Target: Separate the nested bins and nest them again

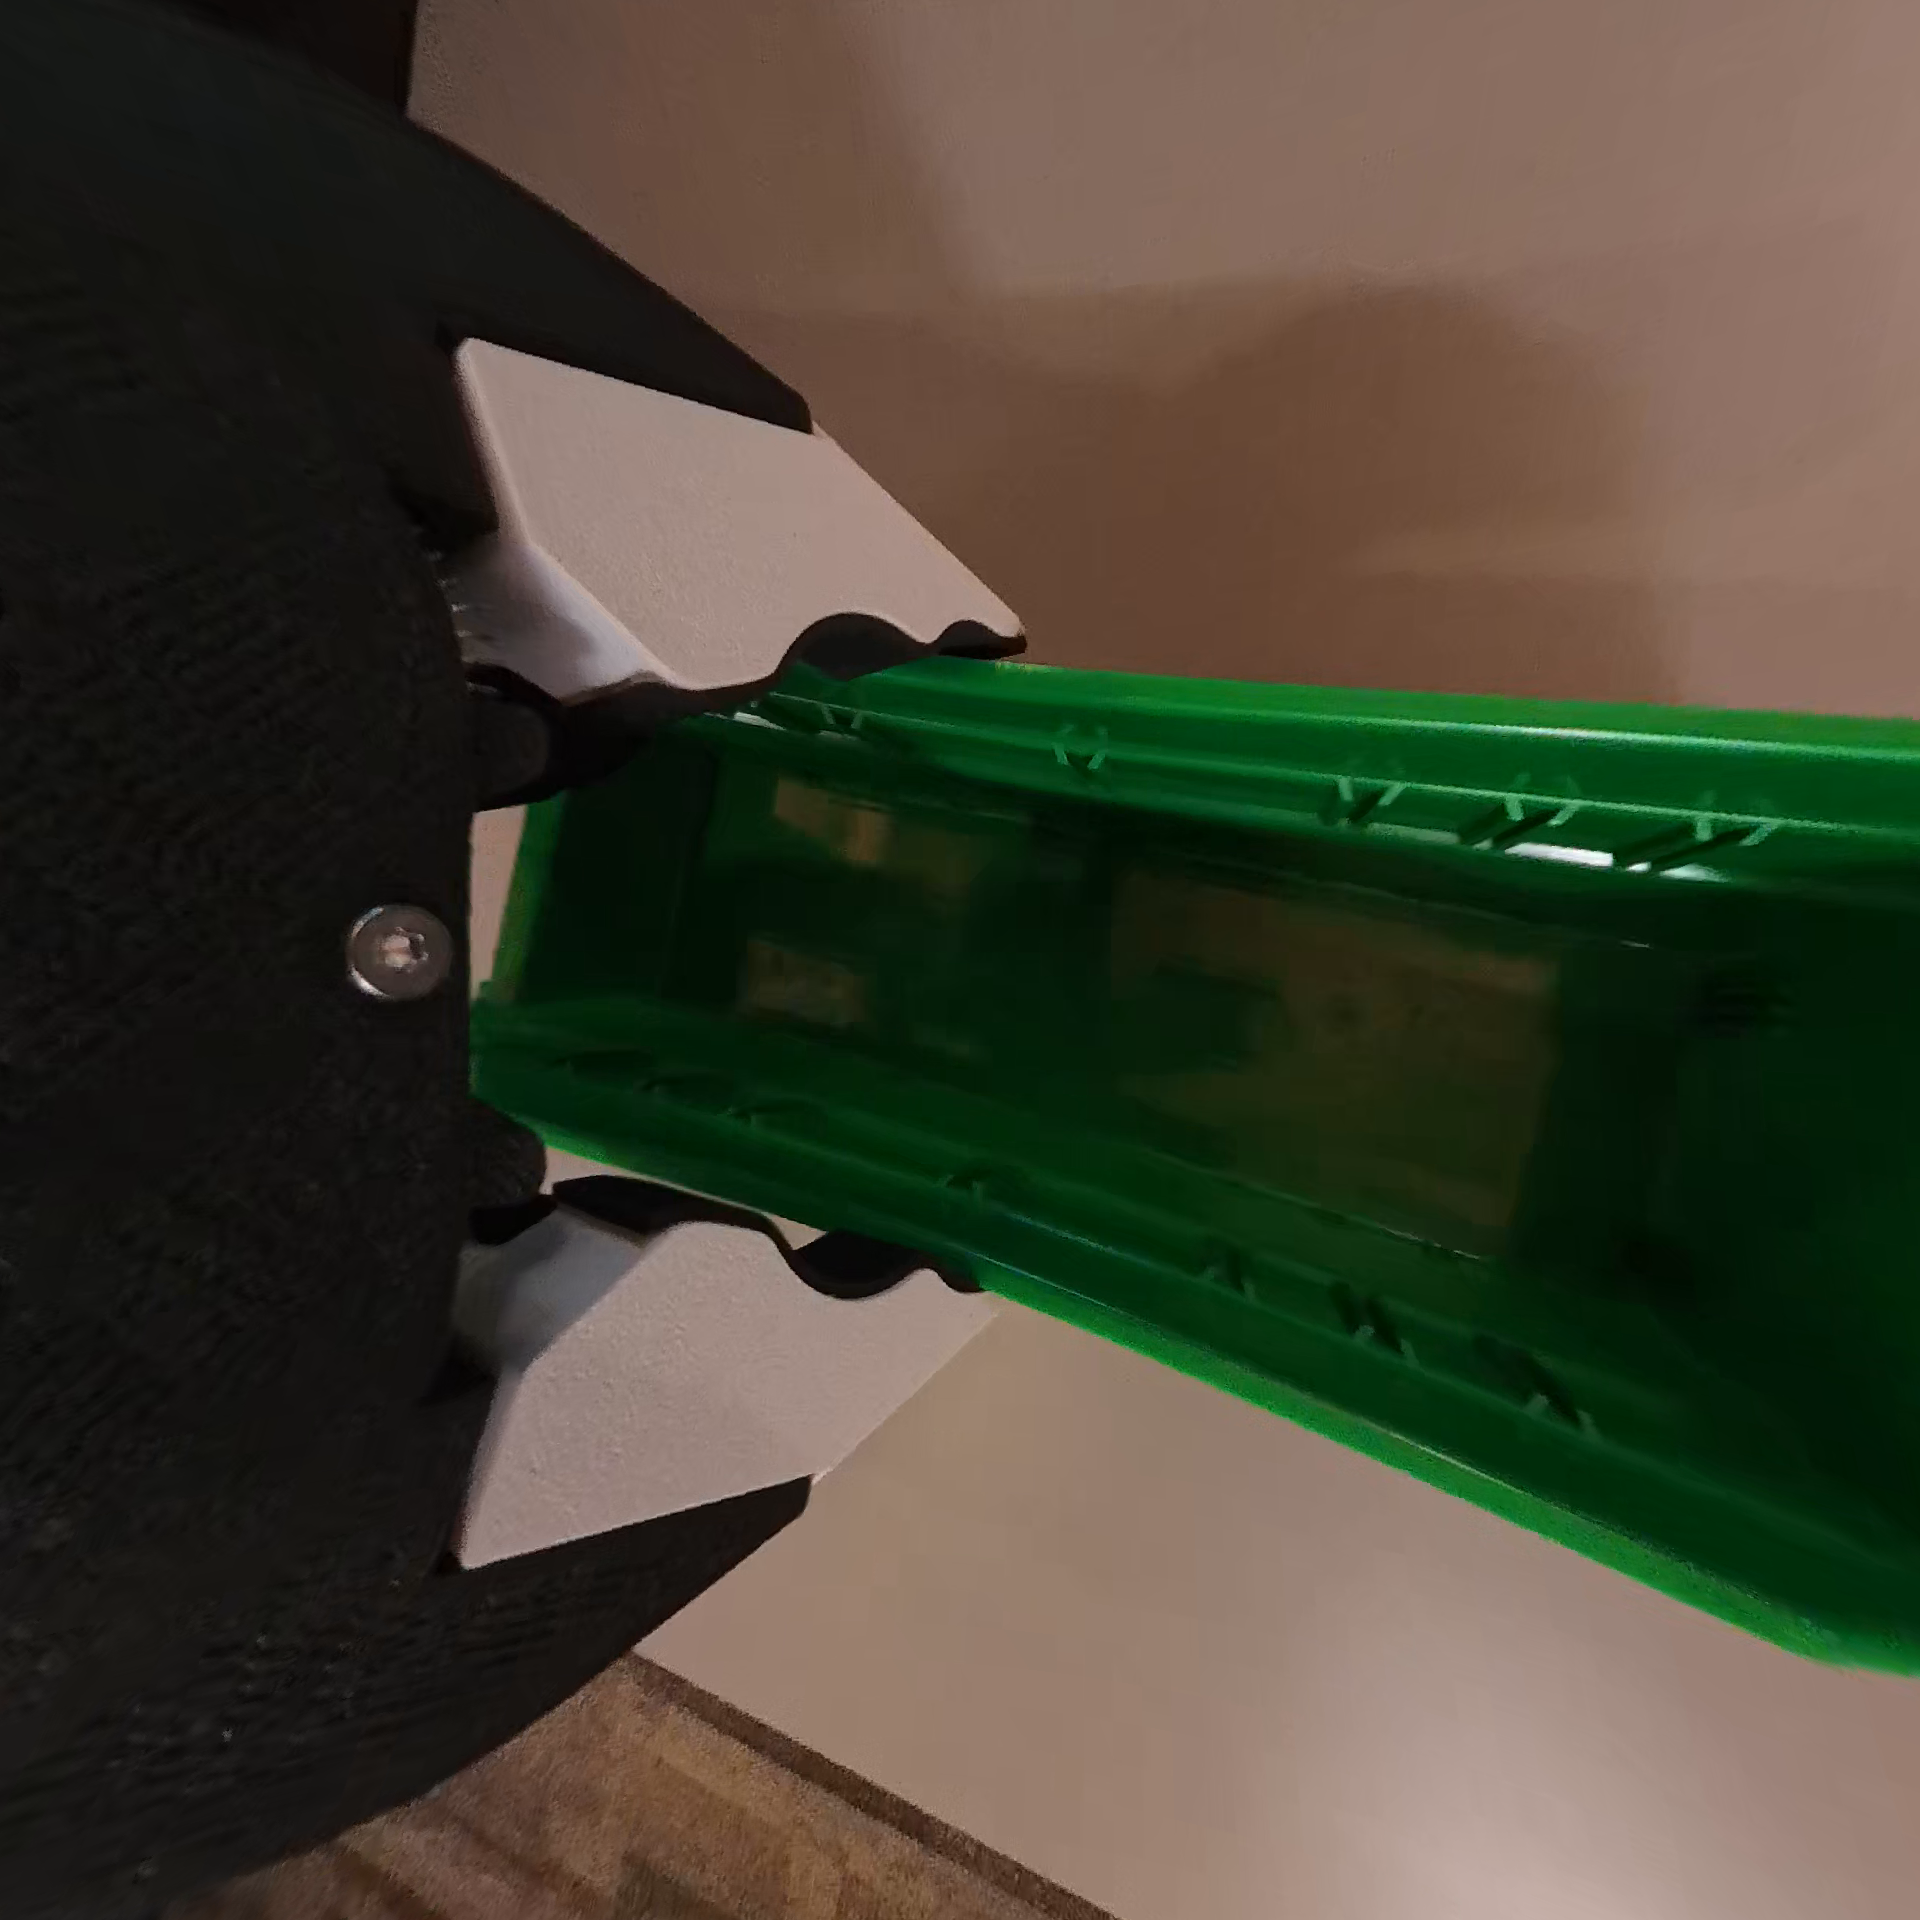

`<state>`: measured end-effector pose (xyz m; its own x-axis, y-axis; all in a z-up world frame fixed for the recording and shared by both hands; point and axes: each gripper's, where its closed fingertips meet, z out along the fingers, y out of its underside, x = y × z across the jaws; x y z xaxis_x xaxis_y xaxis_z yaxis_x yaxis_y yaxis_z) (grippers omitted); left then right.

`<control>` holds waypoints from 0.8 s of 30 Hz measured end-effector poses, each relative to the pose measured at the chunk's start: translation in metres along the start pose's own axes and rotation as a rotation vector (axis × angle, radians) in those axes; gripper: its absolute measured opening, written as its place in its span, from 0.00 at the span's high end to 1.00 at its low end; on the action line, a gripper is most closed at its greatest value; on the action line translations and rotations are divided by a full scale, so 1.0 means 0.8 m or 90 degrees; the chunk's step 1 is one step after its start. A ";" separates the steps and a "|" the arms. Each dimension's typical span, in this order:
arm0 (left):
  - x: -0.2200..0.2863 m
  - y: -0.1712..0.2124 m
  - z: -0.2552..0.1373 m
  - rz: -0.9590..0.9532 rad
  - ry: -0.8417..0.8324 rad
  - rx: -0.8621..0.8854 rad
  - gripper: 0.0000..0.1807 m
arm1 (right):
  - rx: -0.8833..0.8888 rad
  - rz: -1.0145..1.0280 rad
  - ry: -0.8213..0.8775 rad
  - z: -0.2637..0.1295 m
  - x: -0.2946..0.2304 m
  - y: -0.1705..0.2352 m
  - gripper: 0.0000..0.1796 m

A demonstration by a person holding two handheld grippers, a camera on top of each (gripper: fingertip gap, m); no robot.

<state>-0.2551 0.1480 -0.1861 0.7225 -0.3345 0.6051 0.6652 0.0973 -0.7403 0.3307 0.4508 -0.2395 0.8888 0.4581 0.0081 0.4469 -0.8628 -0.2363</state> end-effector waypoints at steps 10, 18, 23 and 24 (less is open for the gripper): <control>0.000 -0.003 -0.002 -0.004 0.001 0.010 0.27 | 0.079 0.028 0.003 0.004 0.007 -0.010 0.11; -0.003 -0.005 -0.001 -0.018 0.002 0.017 0.28 | 0.299 -0.196 -0.145 -0.104 -0.256 -0.106 0.11; -0.001 -0.007 -0.001 -0.034 0.016 0.023 0.28 | 0.237 -0.379 -0.301 -0.113 -0.503 -0.112 0.12; -0.001 -0.008 -0.002 -0.037 0.019 0.027 0.27 | 0.214 -0.404 -0.306 -0.107 -0.540 -0.113 0.12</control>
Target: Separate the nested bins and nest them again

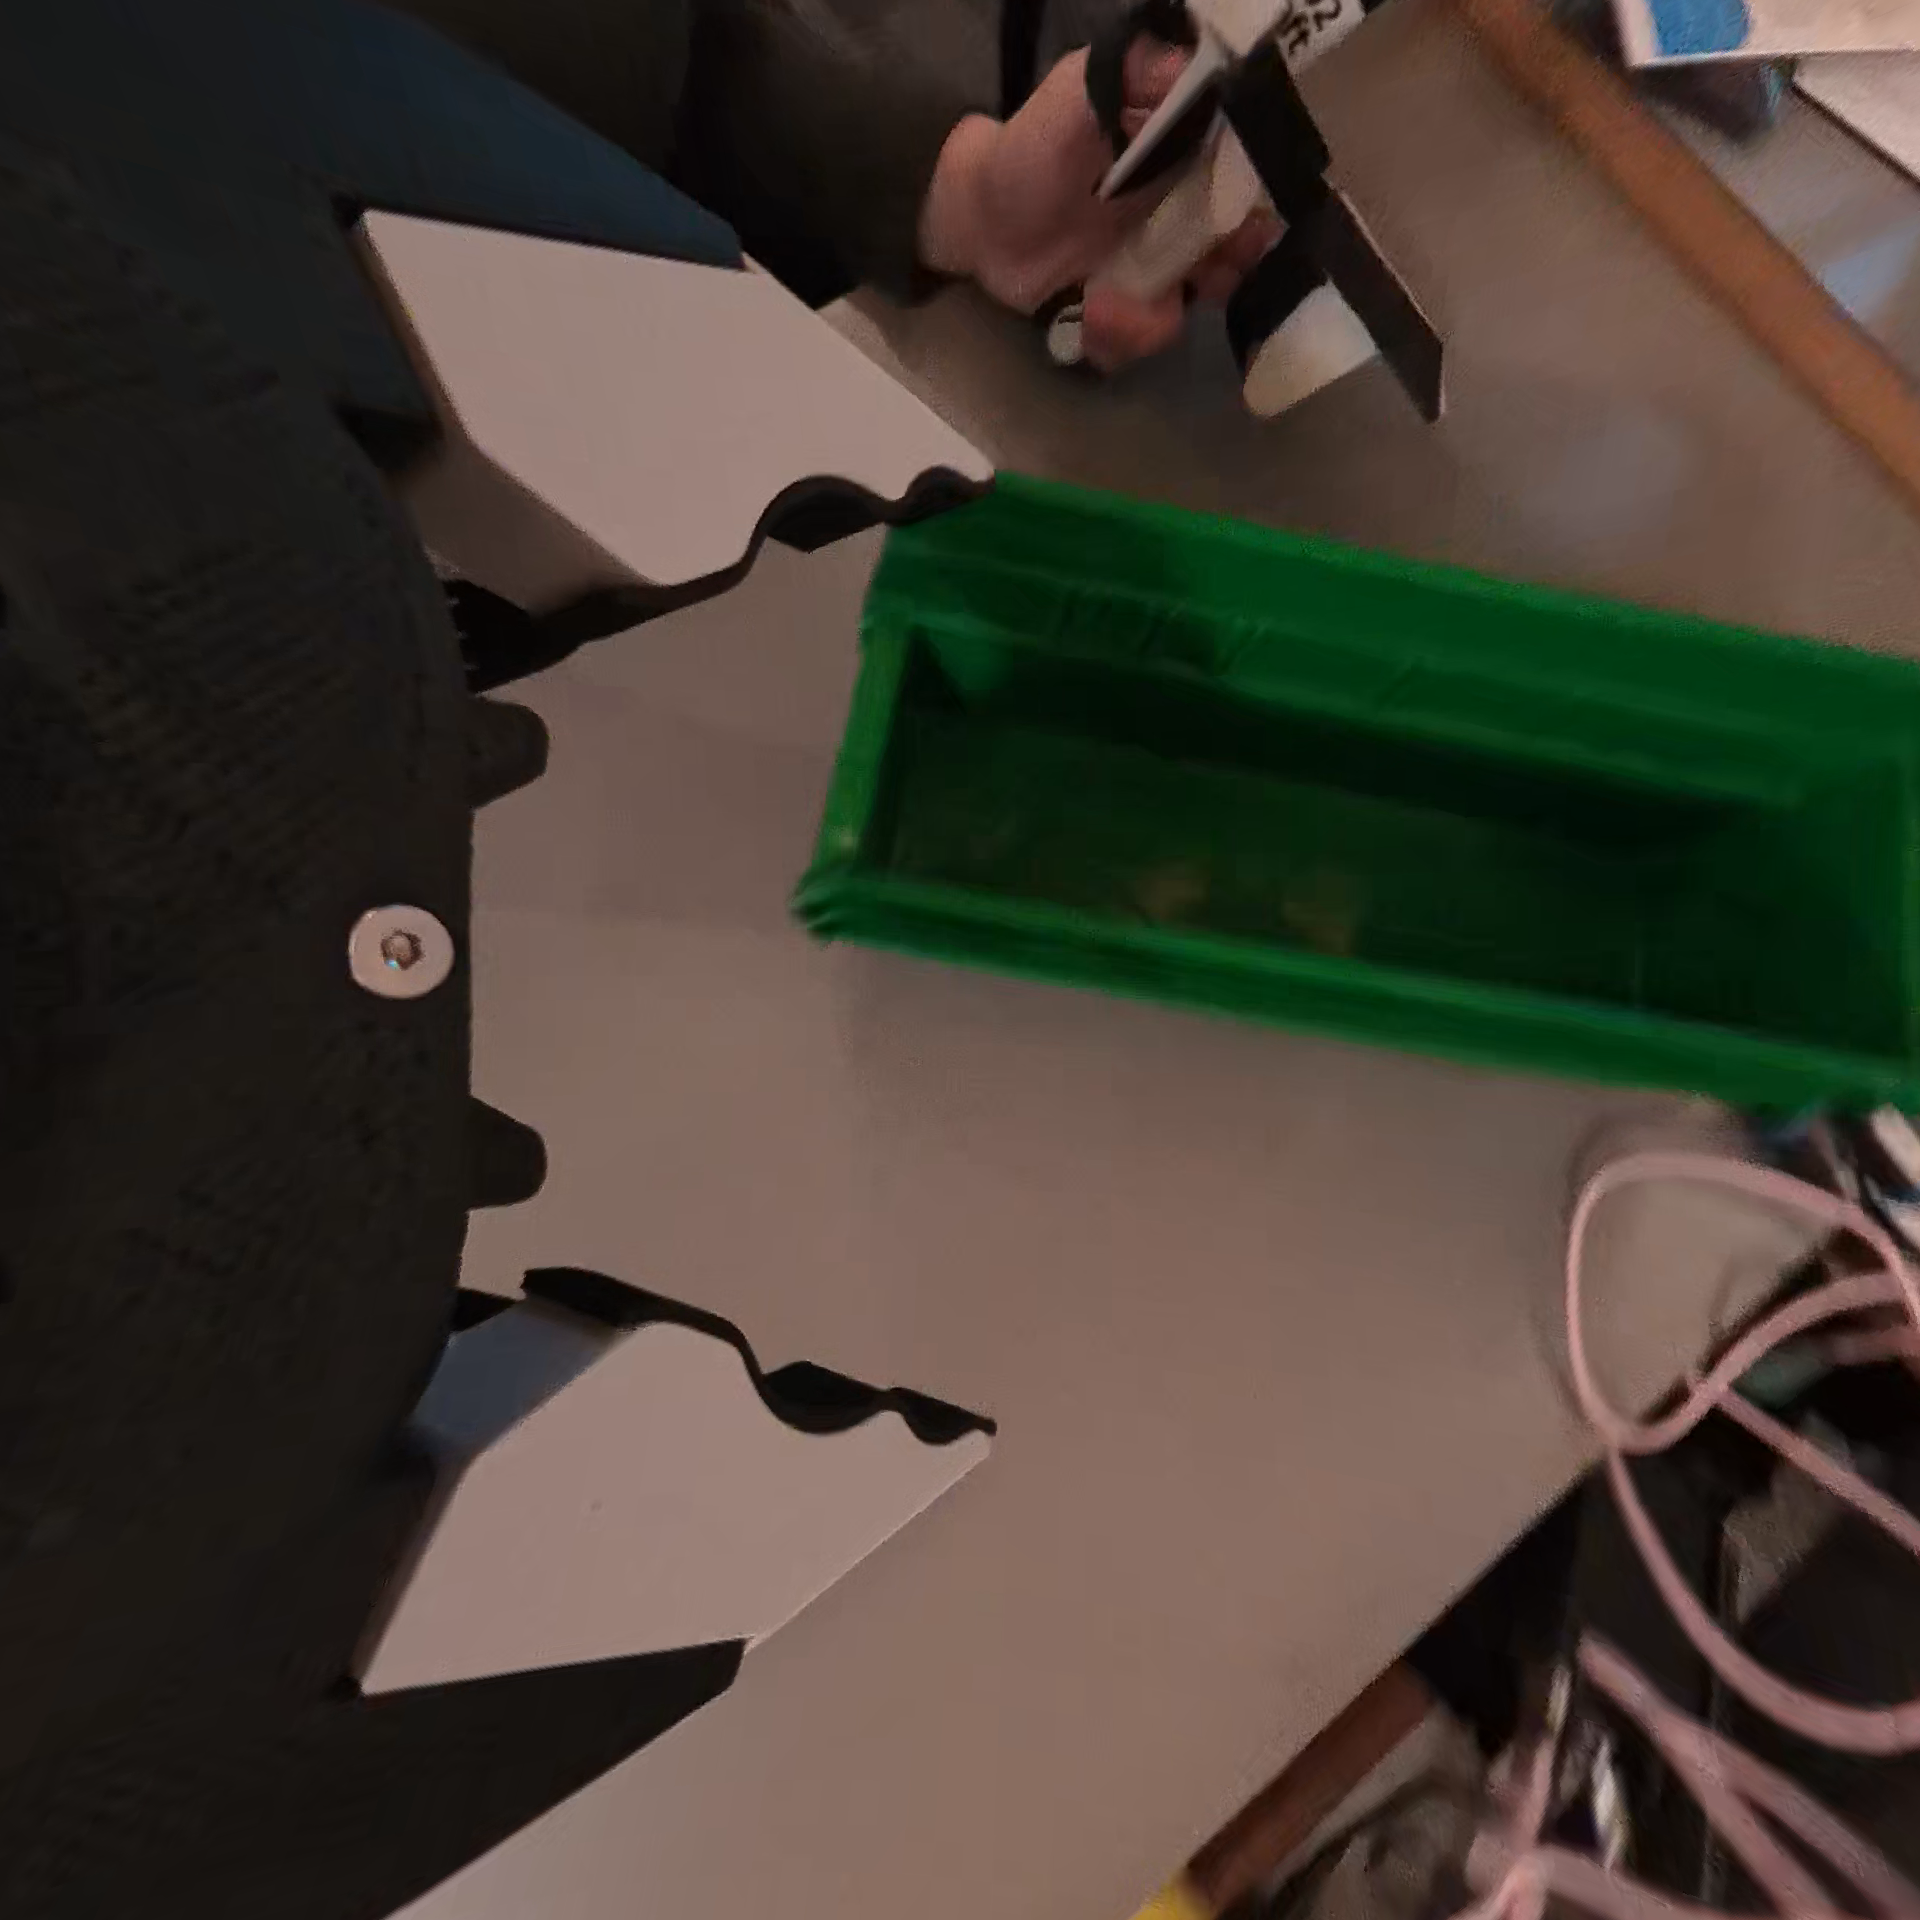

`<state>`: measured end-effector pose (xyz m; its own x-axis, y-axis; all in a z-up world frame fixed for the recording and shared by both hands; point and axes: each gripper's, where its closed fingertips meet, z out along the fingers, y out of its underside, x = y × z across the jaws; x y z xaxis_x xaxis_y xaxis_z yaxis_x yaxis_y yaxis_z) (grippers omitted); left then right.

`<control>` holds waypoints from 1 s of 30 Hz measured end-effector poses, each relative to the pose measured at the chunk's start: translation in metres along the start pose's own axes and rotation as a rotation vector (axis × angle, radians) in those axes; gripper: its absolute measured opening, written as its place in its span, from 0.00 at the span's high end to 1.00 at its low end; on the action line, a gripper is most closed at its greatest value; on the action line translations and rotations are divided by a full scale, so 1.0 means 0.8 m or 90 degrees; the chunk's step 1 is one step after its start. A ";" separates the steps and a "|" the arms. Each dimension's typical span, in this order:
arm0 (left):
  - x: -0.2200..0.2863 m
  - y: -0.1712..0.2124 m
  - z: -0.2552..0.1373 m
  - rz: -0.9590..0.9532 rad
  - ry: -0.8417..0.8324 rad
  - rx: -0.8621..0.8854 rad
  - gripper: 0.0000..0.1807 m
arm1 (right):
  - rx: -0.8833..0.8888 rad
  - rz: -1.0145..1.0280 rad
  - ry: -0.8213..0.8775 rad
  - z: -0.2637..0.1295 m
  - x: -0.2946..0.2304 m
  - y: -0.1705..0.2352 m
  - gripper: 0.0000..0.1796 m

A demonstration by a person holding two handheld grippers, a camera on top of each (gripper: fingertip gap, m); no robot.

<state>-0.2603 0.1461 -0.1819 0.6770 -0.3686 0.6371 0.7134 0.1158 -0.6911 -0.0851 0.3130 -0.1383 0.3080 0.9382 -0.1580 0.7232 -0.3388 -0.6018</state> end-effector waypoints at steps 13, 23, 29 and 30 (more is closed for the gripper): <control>0.013 -0.003 -0.005 -0.024 0.040 0.022 0.28 | -0.295 -0.099 0.106 0.133 -0.048 -0.062 0.33; 0.016 -0.006 -0.006 -0.029 0.049 0.032 0.27 | -0.326 -0.129 0.130 0.111 -0.047 -0.075 0.44; 0.014 -0.006 -0.006 -0.030 0.046 0.031 0.27 | -0.314 -0.148 0.119 0.102 -0.047 -0.079 0.47; 0.014 -0.006 -0.006 -0.030 0.046 0.031 0.27 | -0.304 -0.150 0.116 0.100 -0.047 -0.083 0.47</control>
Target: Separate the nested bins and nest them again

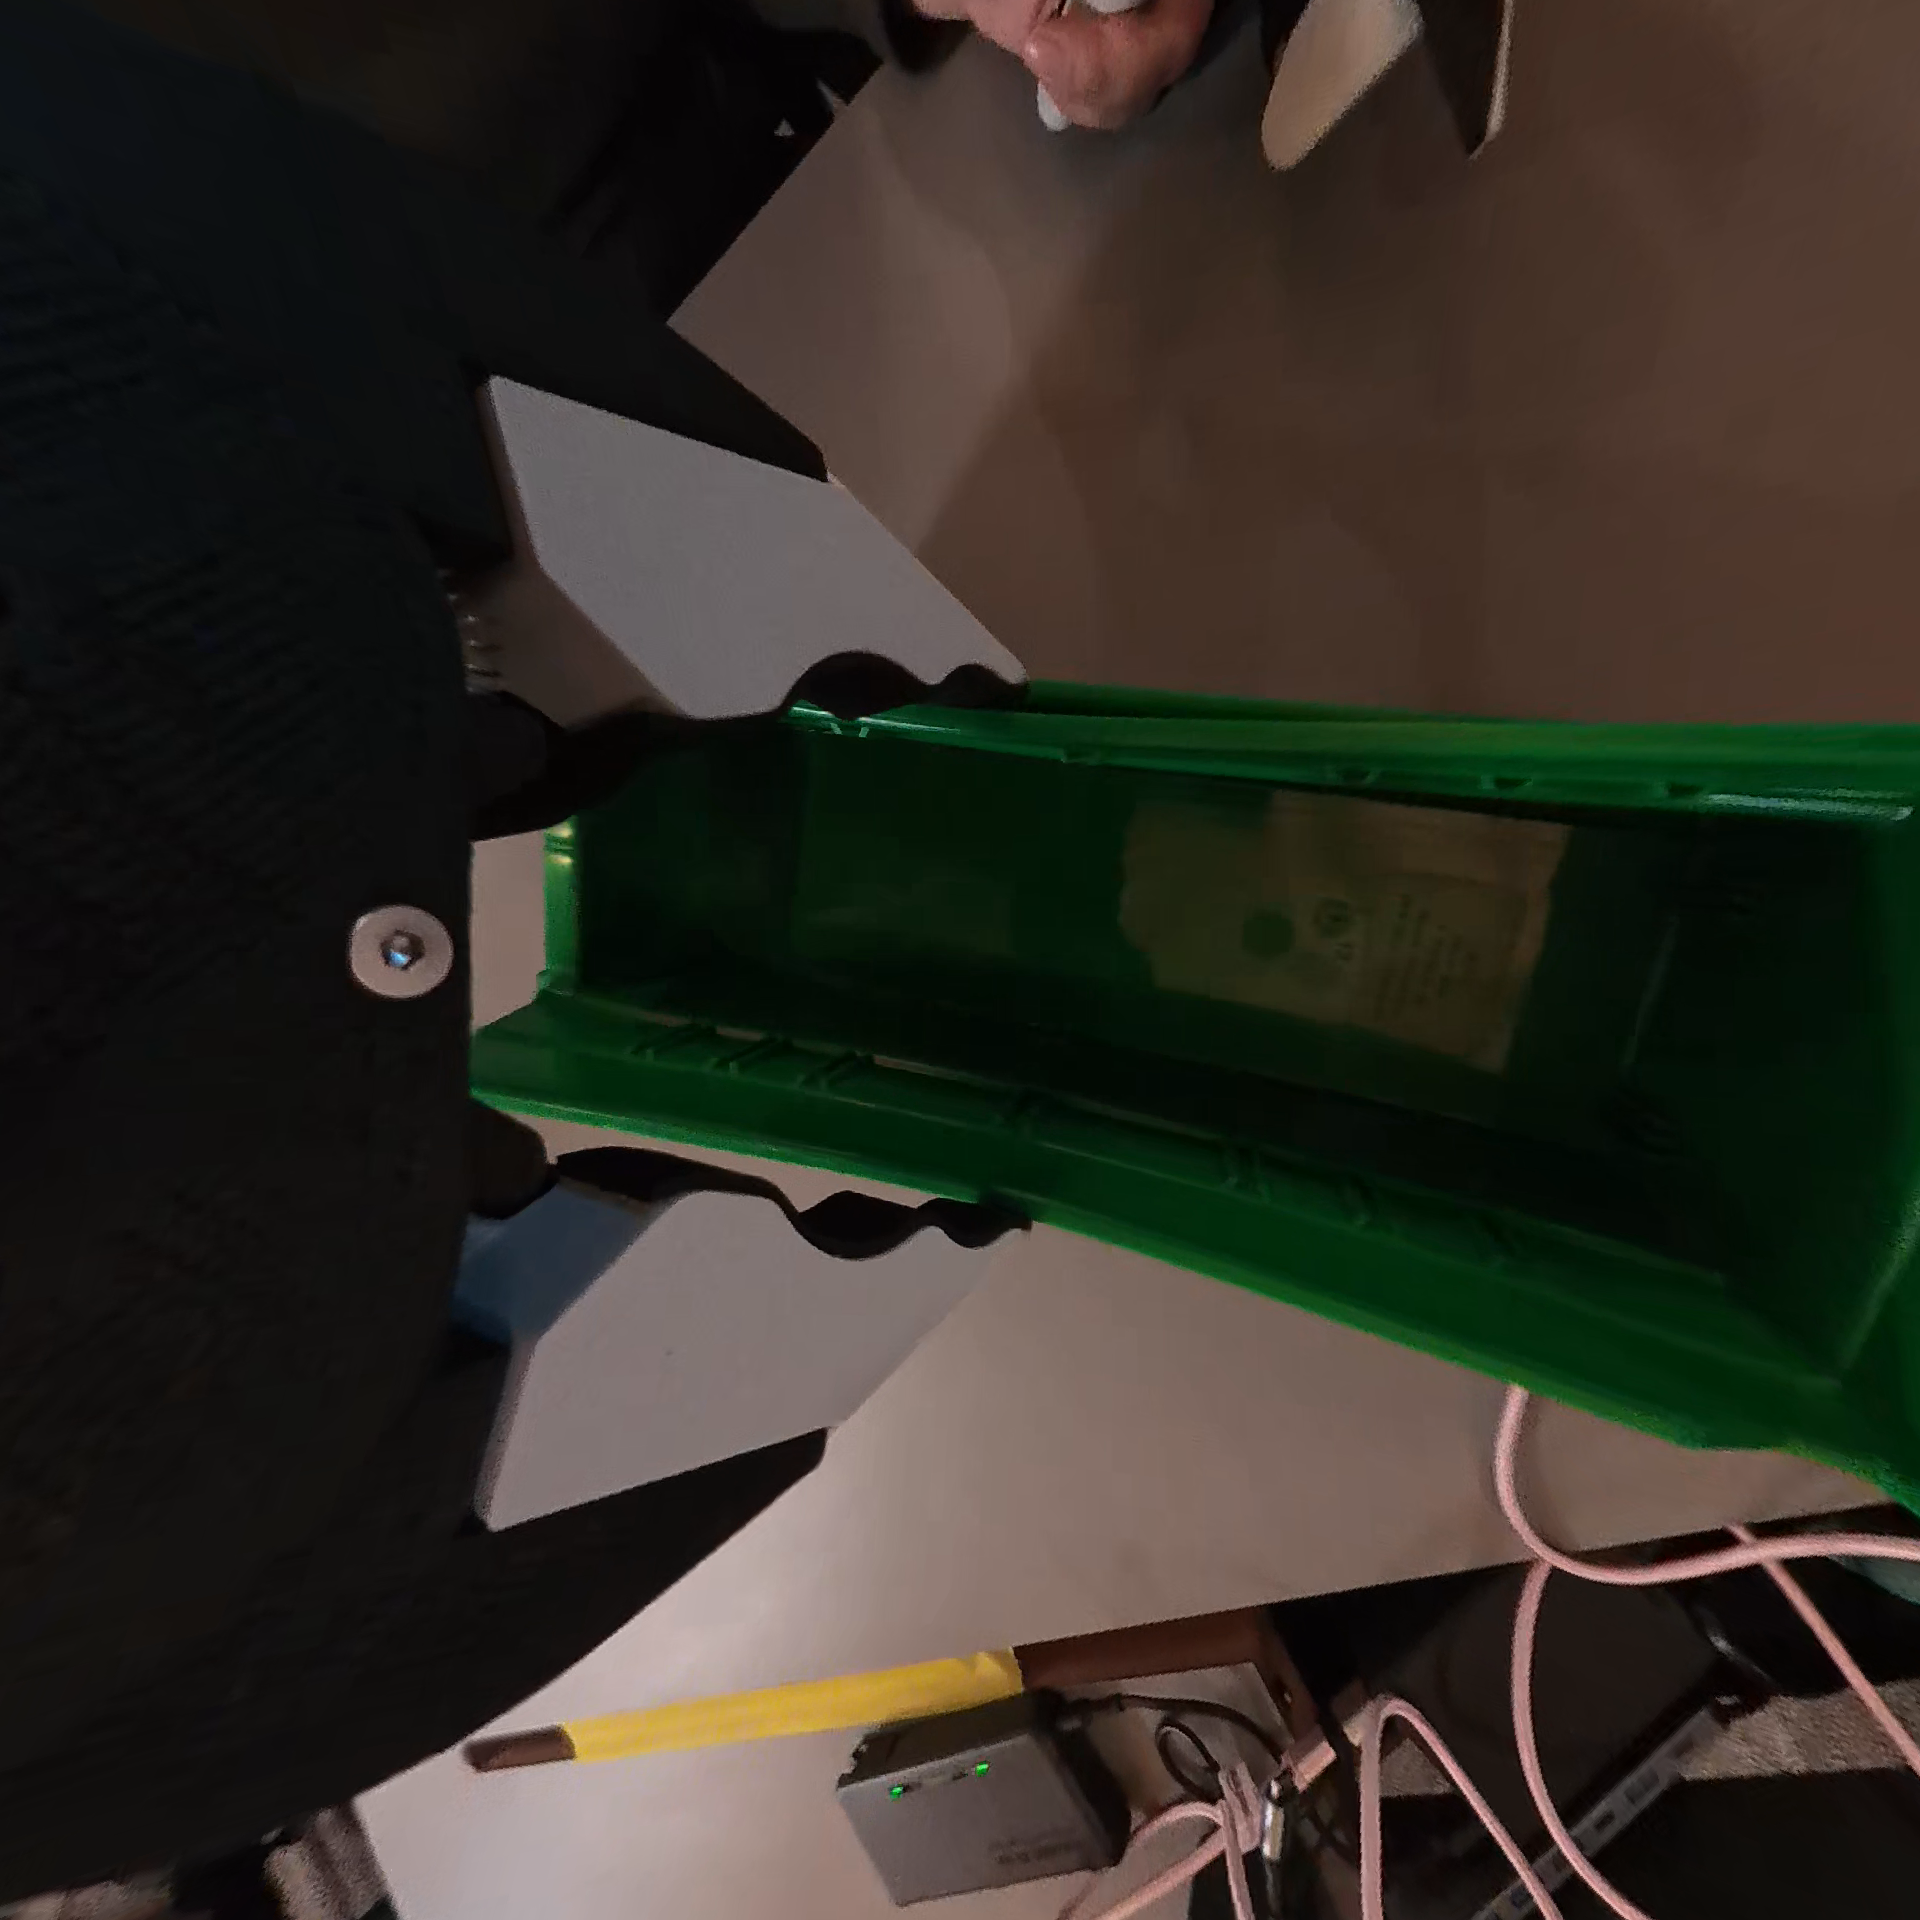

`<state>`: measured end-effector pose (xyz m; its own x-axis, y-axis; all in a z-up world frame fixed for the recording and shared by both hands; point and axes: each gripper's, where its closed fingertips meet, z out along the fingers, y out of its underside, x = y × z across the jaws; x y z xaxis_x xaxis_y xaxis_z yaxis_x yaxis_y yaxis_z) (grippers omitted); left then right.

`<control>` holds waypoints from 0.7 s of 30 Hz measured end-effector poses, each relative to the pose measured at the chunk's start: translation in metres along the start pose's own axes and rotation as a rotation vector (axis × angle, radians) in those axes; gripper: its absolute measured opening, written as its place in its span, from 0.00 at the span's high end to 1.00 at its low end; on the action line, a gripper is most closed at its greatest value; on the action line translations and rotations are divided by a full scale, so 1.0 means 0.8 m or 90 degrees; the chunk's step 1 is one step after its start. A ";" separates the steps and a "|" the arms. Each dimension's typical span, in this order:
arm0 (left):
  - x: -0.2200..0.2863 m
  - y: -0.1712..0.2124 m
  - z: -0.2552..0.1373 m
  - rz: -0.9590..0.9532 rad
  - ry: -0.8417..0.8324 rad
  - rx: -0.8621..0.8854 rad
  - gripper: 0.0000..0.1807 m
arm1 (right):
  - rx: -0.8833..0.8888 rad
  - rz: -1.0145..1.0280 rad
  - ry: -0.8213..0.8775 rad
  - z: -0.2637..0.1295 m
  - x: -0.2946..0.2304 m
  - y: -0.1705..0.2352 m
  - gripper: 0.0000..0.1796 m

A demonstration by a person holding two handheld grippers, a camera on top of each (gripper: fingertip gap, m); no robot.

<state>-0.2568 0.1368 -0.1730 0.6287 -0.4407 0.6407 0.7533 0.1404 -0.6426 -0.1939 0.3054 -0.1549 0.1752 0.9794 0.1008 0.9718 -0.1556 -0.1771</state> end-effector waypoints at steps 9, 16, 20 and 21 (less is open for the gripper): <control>0.001 -0.001 -0.001 -0.005 0.004 0.002 0.28 | 0.103 0.019 -0.001 -0.067 0.016 -0.016 0.48; 0.001 0.000 -0.001 -0.013 0.007 0.002 0.28 | 0.189 0.103 0.025 -0.136 0.086 0.052 0.47; -0.001 0.000 0.000 -0.012 0.002 0.001 0.28 | 0.199 0.225 0.085 -0.150 0.163 0.139 0.46; -0.002 0.000 0.000 -0.011 0.000 0.000 0.28 | 0.191 0.254 0.098 -0.145 0.181 0.165 0.46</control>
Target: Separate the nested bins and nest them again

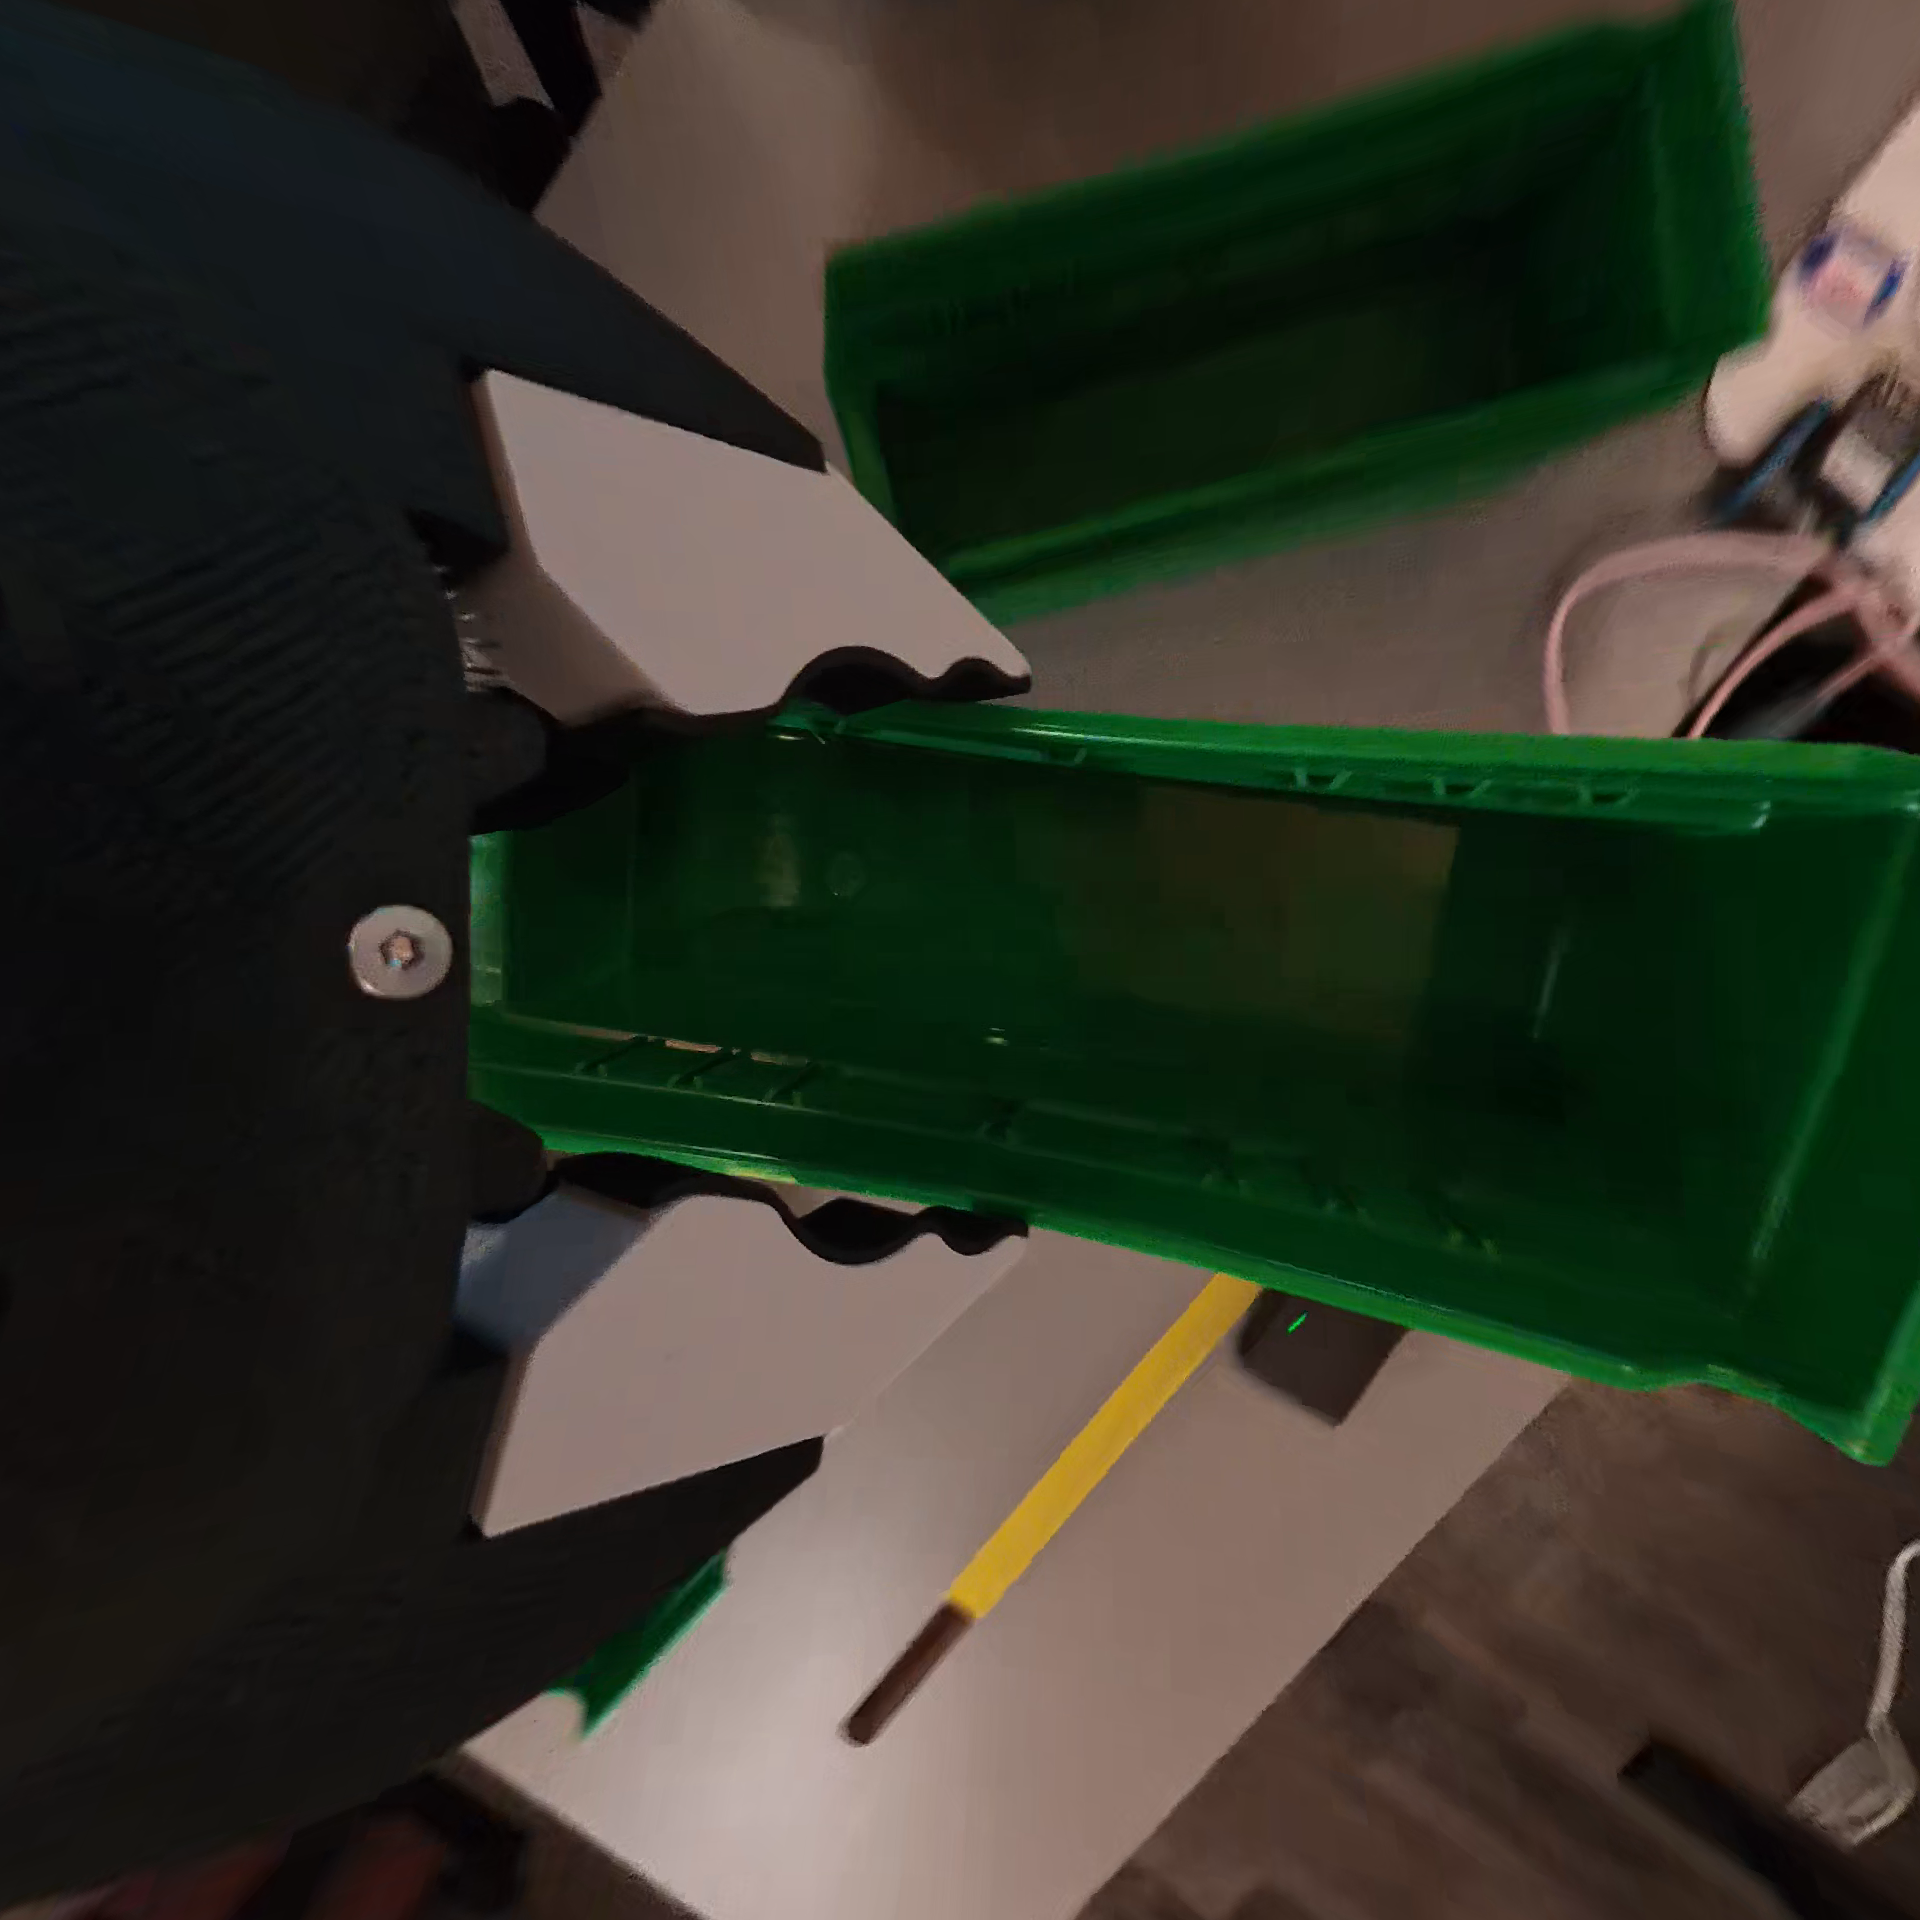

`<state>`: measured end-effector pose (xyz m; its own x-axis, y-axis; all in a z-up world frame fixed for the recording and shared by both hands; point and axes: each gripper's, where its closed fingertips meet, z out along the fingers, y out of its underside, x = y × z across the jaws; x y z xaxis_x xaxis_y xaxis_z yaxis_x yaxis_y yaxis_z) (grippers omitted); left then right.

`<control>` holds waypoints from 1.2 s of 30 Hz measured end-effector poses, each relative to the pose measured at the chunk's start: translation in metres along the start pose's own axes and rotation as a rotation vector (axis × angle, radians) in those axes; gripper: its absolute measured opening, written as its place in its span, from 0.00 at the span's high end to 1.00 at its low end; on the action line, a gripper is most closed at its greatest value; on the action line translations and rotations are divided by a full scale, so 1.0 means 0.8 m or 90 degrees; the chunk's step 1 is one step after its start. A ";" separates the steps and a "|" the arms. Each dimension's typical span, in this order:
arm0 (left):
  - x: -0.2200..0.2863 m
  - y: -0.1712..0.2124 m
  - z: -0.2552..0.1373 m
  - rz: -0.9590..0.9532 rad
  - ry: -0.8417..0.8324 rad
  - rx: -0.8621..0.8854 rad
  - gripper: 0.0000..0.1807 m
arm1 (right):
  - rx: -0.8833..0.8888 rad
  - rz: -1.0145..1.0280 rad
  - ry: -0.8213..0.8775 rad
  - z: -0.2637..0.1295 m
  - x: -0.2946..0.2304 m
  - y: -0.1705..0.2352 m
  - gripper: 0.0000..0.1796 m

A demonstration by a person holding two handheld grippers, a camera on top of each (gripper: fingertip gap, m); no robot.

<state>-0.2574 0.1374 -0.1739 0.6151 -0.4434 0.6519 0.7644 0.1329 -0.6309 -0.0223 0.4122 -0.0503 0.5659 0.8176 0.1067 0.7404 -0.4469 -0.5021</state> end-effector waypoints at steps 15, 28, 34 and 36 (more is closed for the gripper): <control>-0.007 -0.002 -0.001 -0.013 -0.018 0.007 0.29 | -0.017 0.304 0.092 0.104 0.133 0.277 0.43; -0.008 -0.003 -0.002 -0.011 -0.022 0.011 0.28 | 0.029 0.216 0.249 0.060 0.129 0.280 0.25; -0.009 -0.002 -0.001 -0.014 -0.022 0.007 0.28 | 0.217 -0.002 -0.135 0.064 -0.092 0.100 0.30; -0.009 -0.002 -0.001 -0.016 -0.020 0.009 0.28 | 0.215 -0.046 -0.210 0.076 -0.151 0.057 0.34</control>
<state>-0.2636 0.1395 -0.1778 0.6013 -0.4186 0.6806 0.7822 0.1344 -0.6084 -0.0793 0.3150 -0.1382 0.3308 0.9385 -0.0994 0.5836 -0.2862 -0.7599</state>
